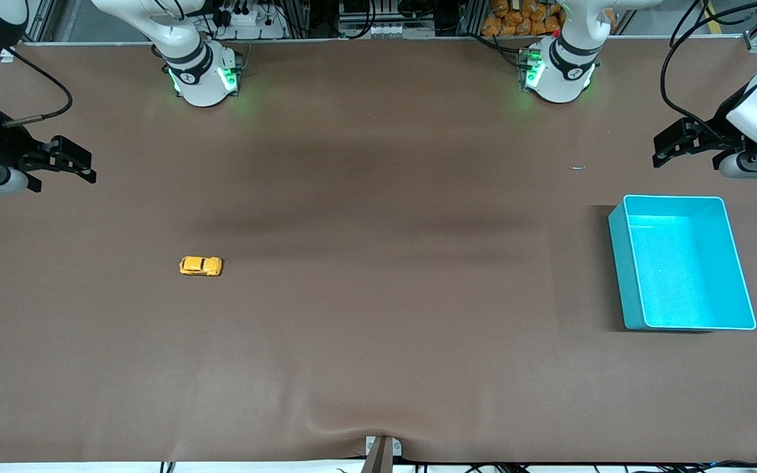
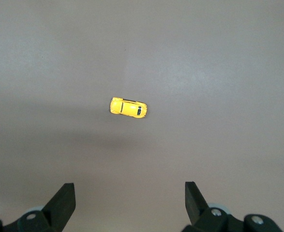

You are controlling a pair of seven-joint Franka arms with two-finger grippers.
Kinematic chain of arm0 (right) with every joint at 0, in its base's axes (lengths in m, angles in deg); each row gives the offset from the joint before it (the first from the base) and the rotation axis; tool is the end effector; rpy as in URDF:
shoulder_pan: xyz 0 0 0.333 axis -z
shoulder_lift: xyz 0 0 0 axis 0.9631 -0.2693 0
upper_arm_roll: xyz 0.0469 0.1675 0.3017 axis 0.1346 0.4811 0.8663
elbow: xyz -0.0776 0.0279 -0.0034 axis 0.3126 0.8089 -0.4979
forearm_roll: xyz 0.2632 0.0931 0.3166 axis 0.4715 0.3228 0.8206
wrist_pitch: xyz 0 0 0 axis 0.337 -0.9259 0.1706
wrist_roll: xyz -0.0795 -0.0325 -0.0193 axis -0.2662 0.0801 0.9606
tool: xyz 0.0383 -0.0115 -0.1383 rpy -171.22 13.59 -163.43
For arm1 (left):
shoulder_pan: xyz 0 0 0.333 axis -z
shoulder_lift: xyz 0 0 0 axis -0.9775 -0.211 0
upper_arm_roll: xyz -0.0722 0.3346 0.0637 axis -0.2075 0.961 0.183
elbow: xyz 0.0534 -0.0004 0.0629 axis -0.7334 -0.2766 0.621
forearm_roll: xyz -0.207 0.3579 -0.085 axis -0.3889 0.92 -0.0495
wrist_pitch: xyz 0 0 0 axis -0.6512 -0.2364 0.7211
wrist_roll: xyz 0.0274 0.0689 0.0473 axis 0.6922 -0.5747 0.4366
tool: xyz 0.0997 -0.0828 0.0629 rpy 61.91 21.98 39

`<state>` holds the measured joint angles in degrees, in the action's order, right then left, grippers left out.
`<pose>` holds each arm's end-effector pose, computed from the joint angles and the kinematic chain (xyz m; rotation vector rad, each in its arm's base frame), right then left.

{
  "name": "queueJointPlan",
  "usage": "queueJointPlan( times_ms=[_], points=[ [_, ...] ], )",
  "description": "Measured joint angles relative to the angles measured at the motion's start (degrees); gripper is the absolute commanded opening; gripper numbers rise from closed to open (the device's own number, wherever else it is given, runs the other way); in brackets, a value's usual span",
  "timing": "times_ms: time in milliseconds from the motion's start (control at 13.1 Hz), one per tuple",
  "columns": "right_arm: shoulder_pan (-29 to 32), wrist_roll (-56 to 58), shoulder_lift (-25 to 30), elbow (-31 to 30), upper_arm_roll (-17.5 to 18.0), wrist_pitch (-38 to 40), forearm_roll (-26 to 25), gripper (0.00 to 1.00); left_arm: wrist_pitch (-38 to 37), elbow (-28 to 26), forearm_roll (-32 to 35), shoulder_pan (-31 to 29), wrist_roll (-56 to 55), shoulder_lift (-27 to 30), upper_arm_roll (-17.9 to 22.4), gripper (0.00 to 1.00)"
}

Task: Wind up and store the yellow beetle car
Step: 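Reach the right gripper down toward the yellow toy car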

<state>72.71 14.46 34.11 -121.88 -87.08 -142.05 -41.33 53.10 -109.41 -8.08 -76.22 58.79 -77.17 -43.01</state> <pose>0.5642 0.0021 0.5794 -3.0969 -0.2302 0.0105 0.5629 -0.0551 0.6197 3.1399 -0.0800 -0.0534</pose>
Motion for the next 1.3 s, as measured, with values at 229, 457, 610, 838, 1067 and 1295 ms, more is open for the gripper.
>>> queueJointPlan(
  times_ms=[229, 457, 610, 838, 1067, 1295],
  points=[
    [0.00, 0.00, -0.02, 0.00, -0.03, 0.00, 0.00, 1.00, -0.07, 0.21, 0.00, -0.01, 1.14, 0.00, 0.06, 1.00],
    [0.00, 0.00, -0.31, 0.00, -0.03, -0.13, 0.00, 1.00, -0.59, 0.55, 0.00, -0.03, 1.42, 0.11, 0.20, 1.00],
    [0.00, 0.00, -0.78, 0.00, -0.03, -0.25, 0.00, 1.00, -0.83, 0.55, 0.00, -0.02, 1.44, 0.13, 0.20, 1.00],
    [0.00, 0.21, -3.23, -0.12, 0.05, -1.48, 0.00, 1.00, -1.46, 0.56, 0.00, 0.01, 1.46, 0.27, 0.15, 1.00],
    [-0.83, 5.06, -8.11, -0.19, 0.33, -3.97, 0.00, 1.00, -1.53, 0.58, 0.00, 0.02, 1.48, 0.36, 0.07, 1.00],
    [-2.97, 13.79, -11.19, -0.31, 0.41, -4.78, -0.08, 1.00, -1.55, 0.58, 0.00, 0.03, 1.48, 0.39, 0.01, 1.00]
  ],
)
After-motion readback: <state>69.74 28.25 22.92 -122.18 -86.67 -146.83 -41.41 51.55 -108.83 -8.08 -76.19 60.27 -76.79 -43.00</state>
